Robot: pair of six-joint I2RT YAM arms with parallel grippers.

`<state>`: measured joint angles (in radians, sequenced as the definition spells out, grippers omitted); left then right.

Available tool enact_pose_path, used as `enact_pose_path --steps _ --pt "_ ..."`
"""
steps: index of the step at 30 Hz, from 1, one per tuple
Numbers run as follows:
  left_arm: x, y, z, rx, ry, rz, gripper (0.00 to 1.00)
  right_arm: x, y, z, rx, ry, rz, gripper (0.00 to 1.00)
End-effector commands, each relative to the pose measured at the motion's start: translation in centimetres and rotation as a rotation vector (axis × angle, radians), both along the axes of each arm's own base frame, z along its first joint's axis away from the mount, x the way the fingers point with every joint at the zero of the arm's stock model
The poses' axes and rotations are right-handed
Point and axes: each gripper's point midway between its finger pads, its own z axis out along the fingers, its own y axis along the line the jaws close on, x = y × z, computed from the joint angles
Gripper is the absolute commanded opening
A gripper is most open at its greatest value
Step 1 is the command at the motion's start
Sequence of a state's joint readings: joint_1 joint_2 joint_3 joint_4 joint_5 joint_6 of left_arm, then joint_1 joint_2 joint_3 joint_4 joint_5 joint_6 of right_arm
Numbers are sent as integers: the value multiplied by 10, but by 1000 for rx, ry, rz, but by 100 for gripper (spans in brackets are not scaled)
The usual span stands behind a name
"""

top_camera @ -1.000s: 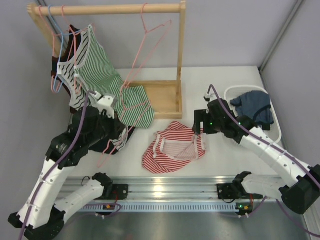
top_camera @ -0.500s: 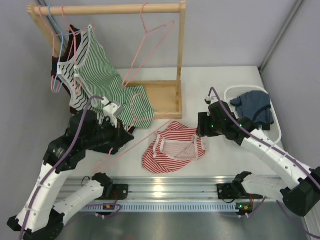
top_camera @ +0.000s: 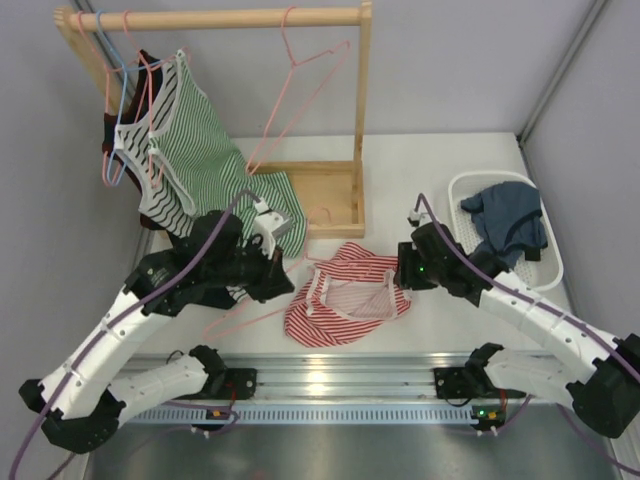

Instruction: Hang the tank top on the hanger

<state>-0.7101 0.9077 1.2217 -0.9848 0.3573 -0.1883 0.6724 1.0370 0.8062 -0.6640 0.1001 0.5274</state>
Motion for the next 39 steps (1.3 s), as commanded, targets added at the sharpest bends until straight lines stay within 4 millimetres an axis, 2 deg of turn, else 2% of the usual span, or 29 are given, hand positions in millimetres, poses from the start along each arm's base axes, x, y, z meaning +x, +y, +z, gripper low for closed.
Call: enact_pose_path --steps 1,7,14,23,31,35,39 --pt "4 -17 2 6 -51 -5 0 16 17 17 55 -81 -24 41" --pt "2 -27 -19 55 -31 -16 0 19 27 7 3 -86 -28 40" --pt "2 -28 -25 64 -25 -18 0 35 24 10 -39 -120 -88 40" --pt "0 -34 -31 54 -14 -37 0 44 23 7 -93 -130 -94 44" --pt "0 -43 -34 36 -9 -58 0 44 16 7 -130 -130 -101 31" --pt "0 -49 -37 29 -4 -75 0 44 15 7 -143 -123 -95 15" --pt "2 -55 -39 19 -14 -83 0 43 16 13 -147 -122 -76 8"
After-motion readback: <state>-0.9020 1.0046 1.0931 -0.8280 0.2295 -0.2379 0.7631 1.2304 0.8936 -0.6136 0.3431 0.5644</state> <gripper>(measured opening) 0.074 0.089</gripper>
